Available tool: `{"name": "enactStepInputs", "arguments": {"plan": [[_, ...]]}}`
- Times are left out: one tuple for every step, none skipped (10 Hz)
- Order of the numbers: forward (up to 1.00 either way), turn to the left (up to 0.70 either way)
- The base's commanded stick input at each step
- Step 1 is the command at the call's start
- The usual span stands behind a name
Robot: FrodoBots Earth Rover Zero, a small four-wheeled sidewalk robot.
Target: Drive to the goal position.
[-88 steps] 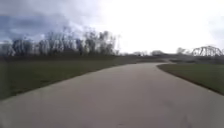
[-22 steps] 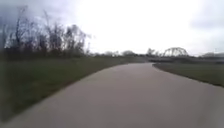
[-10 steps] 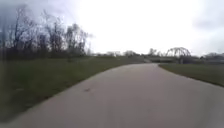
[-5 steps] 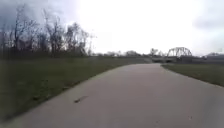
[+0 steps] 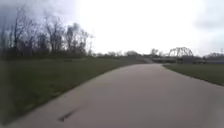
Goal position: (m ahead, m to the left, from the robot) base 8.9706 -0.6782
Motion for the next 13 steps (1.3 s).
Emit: {"name": "enactStepInputs", "arguments": {"plan": [[1.0,-0.32],[1.0,-0.14],[1.0,0.0],[1.0,0.0],[1.0,0.0],[1.0,0.0],[1.0,0.0],[1.0,0.0],[1.0,0.0],[1.0,0.0],[1.0,0.0],[1.0,0.0],[1.0,0.0]]}}
